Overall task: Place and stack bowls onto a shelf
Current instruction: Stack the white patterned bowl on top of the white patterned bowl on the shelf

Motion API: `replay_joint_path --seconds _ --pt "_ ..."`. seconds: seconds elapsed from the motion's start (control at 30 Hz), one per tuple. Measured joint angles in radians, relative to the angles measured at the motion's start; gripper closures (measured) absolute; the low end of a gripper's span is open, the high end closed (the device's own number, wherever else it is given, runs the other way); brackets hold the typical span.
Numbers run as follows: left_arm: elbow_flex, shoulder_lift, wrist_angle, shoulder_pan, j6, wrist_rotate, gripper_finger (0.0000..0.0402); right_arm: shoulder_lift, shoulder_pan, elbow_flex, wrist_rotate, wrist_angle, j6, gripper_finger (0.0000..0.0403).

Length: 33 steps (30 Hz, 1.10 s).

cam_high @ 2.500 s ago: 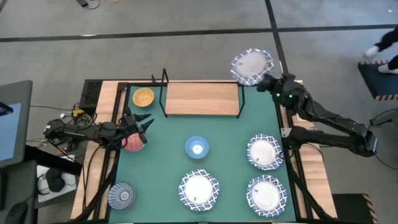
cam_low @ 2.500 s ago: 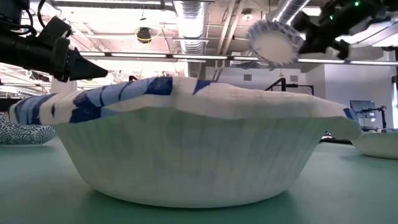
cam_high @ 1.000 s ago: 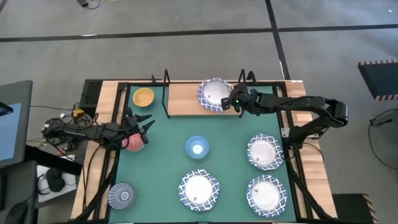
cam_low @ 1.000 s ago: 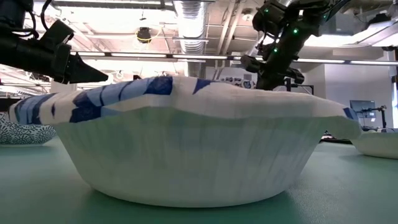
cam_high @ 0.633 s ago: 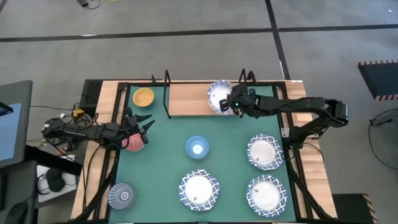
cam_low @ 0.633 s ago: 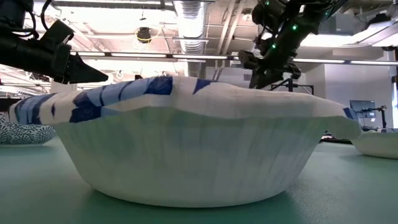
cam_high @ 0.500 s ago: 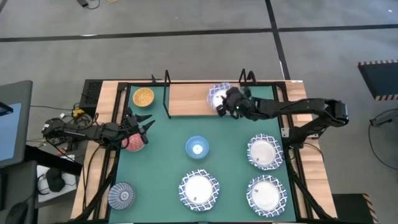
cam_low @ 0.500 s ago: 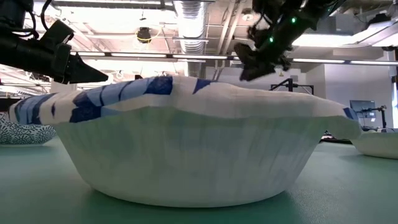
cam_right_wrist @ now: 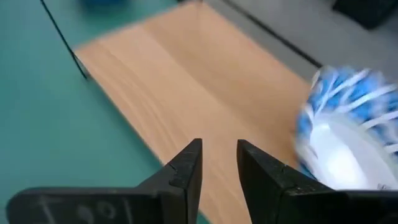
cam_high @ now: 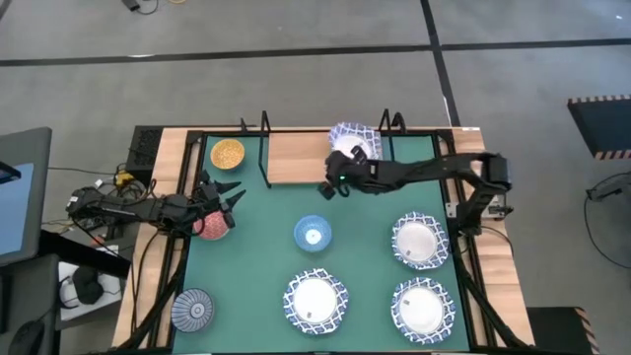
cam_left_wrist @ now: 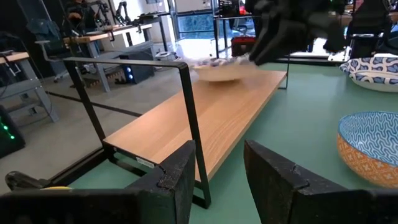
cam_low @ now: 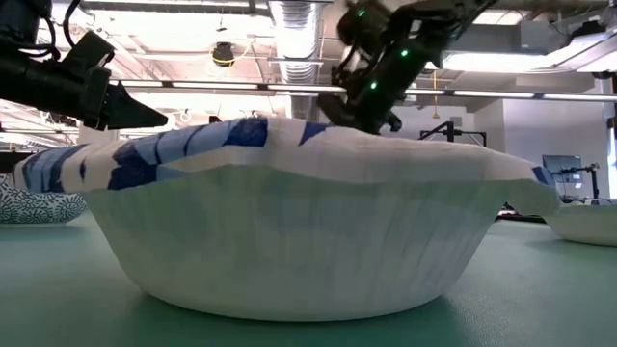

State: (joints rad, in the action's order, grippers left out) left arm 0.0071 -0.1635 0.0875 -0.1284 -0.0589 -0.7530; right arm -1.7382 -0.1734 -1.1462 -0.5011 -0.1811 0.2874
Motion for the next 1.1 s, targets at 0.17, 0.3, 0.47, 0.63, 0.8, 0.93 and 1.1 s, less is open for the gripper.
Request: replay_joint_path --seconds 0.17,0.3,0.47,0.63,0.8,0.93,1.1 --pt "0.0 0.0 0.0 0.0 0.0 -0.008 0.0276 -0.027 0.046 -0.049 0.003 -0.107 0.002 0.0279" --pt "0.0 0.0 -0.001 0.0 0.0 -0.014 0.0276 0.018 0.102 -0.067 0.026 -0.283 0.072 0.0279" --pt "0.0 0.0 -0.002 0.0 0.0 -0.013 0.0276 0.128 0.191 -0.068 0.01 -0.499 0.226 0.0279" --pt "0.0 -0.013 -0.001 0.0 0.018 -0.001 0.0276 0.217 0.274 -0.067 0.146 -0.778 0.376 0.0279" --pt "0.0 -0.021 0.0 0.0 0.019 0.015 0.0276 0.23 0.369 -0.042 0.353 -0.918 0.537 0.0279" --pt "0.0 -0.02 0.0 0.0 0.017 0.015 0.0276 0.228 0.405 0.014 0.441 -0.921 0.66 0.0279" --pt "0.0 -0.02 0.001 0.0 0.012 0.014 0.0276 0.227 0.387 0.085 0.465 -0.868 0.781 0.0252"
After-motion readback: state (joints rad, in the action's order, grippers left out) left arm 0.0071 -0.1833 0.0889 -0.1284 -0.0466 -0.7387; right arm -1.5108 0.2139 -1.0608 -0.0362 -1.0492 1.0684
